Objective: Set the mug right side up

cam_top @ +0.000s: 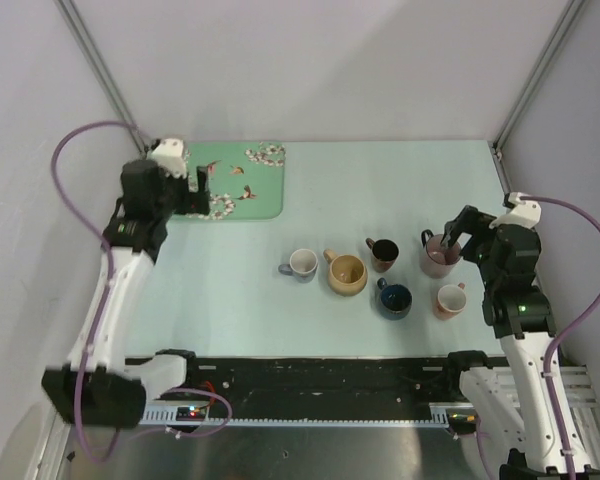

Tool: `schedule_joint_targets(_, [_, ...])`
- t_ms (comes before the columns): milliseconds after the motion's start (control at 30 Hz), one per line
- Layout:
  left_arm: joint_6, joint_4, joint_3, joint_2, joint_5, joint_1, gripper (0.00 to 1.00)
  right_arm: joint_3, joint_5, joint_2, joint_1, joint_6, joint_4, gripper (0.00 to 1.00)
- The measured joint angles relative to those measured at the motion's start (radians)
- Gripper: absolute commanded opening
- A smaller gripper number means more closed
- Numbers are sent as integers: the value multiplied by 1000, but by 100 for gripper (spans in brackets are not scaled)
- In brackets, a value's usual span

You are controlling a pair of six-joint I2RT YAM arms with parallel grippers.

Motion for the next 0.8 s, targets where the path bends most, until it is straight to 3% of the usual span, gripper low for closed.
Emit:
schedule_joint_targets(200, [15,75,-358,-467,-26,78,100,-54,85,-7,-2,7,54,99])
schedule_joint_targets(400, [8,157,-724,-940,-39,87,100,-170,89,-129,-2,16,67,99])
schedule_joint_targets(567, [-51,201,-867,-988,-94,87,100,-228,88,-240,-2,35,68,99])
schedule_joint_targets(800, [-122,269,-887,-919,-170,87,100,-312,77,-306,-2,54,67,99])
